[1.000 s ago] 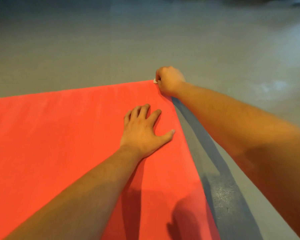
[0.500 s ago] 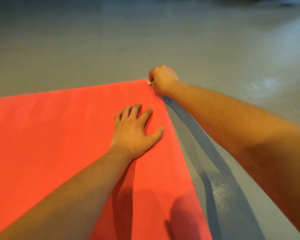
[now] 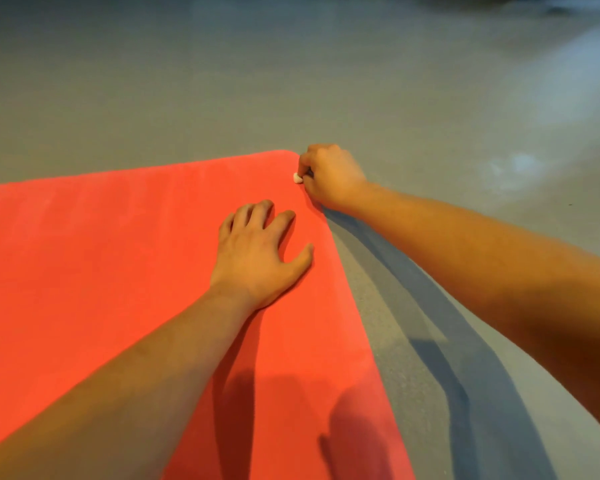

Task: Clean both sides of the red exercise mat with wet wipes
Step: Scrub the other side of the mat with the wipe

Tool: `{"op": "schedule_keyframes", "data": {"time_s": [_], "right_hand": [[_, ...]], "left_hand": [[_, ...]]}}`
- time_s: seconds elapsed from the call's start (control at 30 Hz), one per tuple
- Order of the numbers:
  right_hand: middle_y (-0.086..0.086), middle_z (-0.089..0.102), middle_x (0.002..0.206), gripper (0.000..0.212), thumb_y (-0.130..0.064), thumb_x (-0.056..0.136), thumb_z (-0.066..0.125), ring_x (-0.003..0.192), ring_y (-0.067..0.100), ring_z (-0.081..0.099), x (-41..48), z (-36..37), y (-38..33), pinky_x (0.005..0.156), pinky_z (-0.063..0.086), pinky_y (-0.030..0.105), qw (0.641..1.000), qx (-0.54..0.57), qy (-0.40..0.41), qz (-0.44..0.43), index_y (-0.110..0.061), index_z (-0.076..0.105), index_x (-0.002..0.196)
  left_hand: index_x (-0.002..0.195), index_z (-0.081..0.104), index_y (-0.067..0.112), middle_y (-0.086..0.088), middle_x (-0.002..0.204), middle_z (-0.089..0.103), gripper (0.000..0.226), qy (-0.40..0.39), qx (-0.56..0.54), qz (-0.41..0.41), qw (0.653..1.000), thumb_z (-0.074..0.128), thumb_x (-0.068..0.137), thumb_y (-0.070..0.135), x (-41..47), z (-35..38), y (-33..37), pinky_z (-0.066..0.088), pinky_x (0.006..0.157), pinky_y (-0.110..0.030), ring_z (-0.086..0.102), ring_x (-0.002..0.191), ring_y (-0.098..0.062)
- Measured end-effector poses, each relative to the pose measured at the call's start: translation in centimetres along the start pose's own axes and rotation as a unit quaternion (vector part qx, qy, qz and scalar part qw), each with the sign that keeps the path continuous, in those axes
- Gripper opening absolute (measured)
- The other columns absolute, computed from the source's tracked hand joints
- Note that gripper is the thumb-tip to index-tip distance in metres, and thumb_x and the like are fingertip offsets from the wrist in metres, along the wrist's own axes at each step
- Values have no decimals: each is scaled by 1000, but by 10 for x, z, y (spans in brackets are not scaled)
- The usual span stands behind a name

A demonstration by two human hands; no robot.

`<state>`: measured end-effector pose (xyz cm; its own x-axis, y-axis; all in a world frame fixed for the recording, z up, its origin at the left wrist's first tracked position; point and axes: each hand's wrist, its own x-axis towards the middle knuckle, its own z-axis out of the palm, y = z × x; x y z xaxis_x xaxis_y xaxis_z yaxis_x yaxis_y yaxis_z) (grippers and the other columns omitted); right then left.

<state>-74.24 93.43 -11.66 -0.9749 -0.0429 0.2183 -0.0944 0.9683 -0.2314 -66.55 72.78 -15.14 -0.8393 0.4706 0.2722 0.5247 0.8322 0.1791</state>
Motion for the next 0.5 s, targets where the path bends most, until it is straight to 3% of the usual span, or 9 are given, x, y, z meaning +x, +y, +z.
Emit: {"op": "schedule_keyframes", "data": {"time_s": [0.17, 0.3, 0.5], "right_hand": [[6, 73, 101, 15, -20, 82, 65, 96, 31, 67, 58, 8, 10, 74, 51, 32, 998, -6, -13, 53, -21, 76, 93], [3, 74, 98, 22, -16, 76, 60, 93, 29, 69, 39, 8, 12, 76, 55, 33, 995, 41, 2, 91, -22, 76, 89], [4, 70, 94, 20, -19, 78, 56, 87, 32, 67, -65, -14, -3, 70, 53, 40, 1000, 17, -3, -21, -19, 75, 87]], "left_hand": [[140, 57, 35, -2, 148, 49, 67, 14, -2, 1, 1000, 43, 88, 74, 2, 2, -3, 35, 114, -50, 42, 136, -30], [139, 59, 35, -2, 146, 51, 65, 19, -10, 4, 1000, 44, 88, 73, 2, 3, -3, 38, 111, -49, 44, 135, -30], [133, 62, 29, -4, 140, 54, 62, 24, -17, 4, 1000, 47, 86, 66, 3, 3, -3, 42, 106, -49, 48, 129, -30]]}}
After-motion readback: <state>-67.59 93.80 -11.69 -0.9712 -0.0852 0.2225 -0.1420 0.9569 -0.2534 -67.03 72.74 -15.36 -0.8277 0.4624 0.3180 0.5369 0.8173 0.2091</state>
